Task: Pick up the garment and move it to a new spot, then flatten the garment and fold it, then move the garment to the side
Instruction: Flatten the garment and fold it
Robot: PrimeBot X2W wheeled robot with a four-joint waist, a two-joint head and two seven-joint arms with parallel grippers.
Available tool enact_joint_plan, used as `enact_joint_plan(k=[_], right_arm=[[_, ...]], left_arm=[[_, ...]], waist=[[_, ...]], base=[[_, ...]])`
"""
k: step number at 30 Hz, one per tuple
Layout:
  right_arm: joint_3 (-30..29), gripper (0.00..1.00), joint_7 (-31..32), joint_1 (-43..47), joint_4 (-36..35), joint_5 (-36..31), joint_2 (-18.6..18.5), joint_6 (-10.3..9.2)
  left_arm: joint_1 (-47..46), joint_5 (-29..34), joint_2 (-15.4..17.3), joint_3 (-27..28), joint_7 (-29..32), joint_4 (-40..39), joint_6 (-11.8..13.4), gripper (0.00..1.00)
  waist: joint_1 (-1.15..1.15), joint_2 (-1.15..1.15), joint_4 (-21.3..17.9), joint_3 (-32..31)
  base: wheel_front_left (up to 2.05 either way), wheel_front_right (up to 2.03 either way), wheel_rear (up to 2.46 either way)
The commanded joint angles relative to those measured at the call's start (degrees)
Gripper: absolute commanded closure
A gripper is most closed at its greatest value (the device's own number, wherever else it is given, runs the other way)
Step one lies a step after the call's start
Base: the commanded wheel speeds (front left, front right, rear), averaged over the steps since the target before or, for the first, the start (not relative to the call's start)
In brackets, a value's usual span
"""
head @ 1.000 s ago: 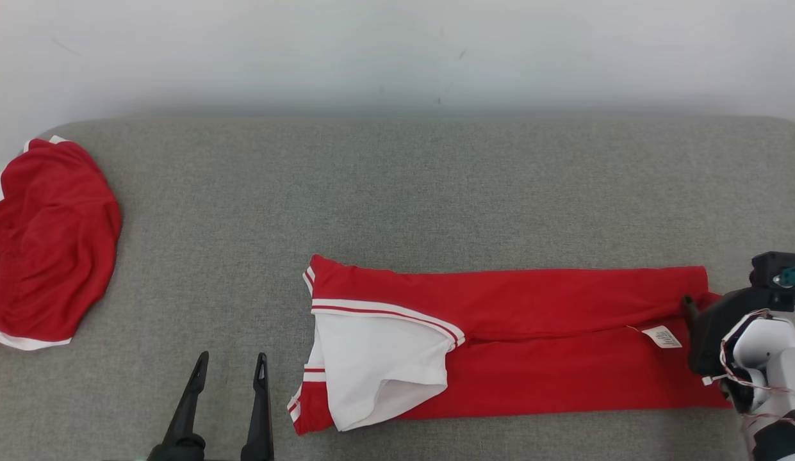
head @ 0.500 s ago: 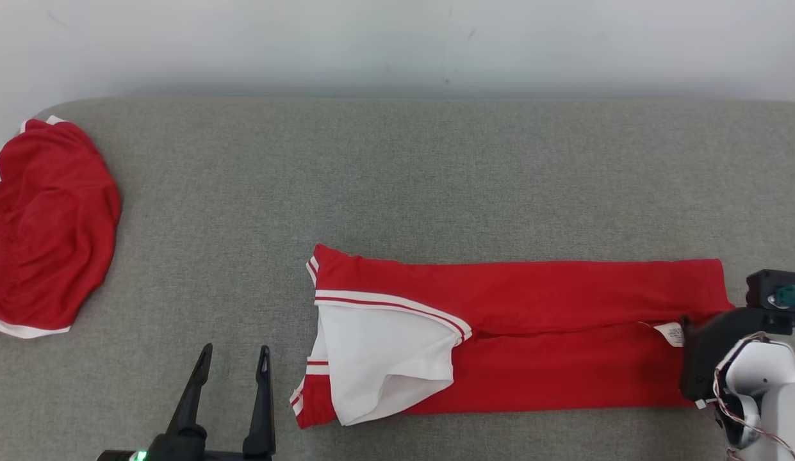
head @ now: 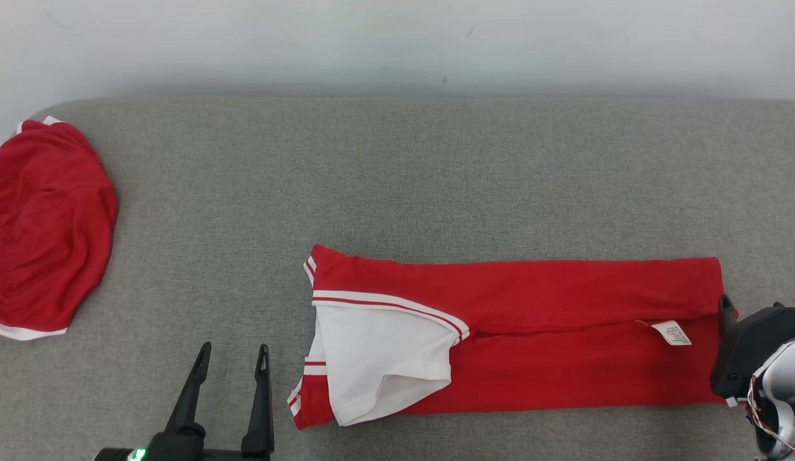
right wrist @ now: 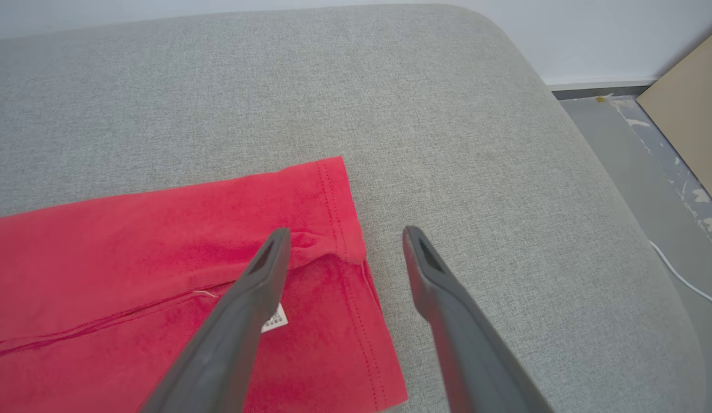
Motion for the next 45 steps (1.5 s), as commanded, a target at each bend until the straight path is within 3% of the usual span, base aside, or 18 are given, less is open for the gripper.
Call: enact_joint_plan(k=[1,21,33,34,35,36,37,38,45], right_arm=[[-0.2,0.00,-0.5,-0.3,0.3,-0.4,0.3,-0.11],[-6.6,0.00,-2.4,-7.6,13.9,-4.3,0.1,-0.11],[-4.1,0.00,-0.4,-9.6,23.0,0.8,-1.2,-0.10],[-3.7,0.09,0.3,-9.4,23.5,1.3,-1.0,-0.04],[-3.3,0.35,0.7,-9.3,23.9,1.7,-1.0,0.03],[-3.0,0.73,1.1,-9.2,24.0,2.3,-0.9,0.04],[-2.9,0.95,1.1,-9.1,24.1,2.6,-1.0,0.03],[-2.7,1.00,1.0,-9.0,23.9,3.1,-1.2,0.03],[-8.5,1.00,-4.5,-10.3,20.2,1.3,-2.8,-0.17]], left_arm=[[-0.5,0.5,-0.2,0.1,-0.2,0.0,-0.3,0.00],[-2.4,2.3,-0.9,1.1,-0.2,-0.7,-2.0,0.00],[-3.4,2.8,-1.1,1.5,-0.2,-0.5,-2.3,0.00],[-3.4,2.8,-1.1,1.6,-0.2,-0.5,-2.3,0.00],[-3.4,2.8,-1.2,1.6,-0.2,-0.5,-2.3,0.00],[-3.4,2.8,-1.2,1.6,-0.2,-0.4,-2.3,0.00],[-3.4,2.8,-1.2,1.6,-0.2,-0.4,-2.3,0.00],[-3.4,2.8,-1.2,1.6,-0.2,-0.3,-2.3,0.00],[-2.8,2.7,-1.3,2.0,-0.2,-0.1,-2.1,0.00]], waist=[[0.00,0.00,-0.2,0.2],[0.00,0.00,1.2,5.6],[0.00,0.00,1.1,6.9],[0.00,0.00,1.1,6.9],[0.00,0.00,1.1,6.9],[0.00,0.00,1.1,6.9],[0.00,0.00,1.1,6.8],[0.00,0.00,1.1,6.7],[0.00,0.00,0.4,5.7]], base=[[0.00,0.00,0.00],[0.00,0.00,0.00],[0.00,0.00,0.00],[0.00,0.00,0.00],[0.00,0.00,0.00],[0.00,0.00,0.00],[0.00,0.00,0.00],[0.00,0.00,0.00],[0.00,0.00,0.00]])
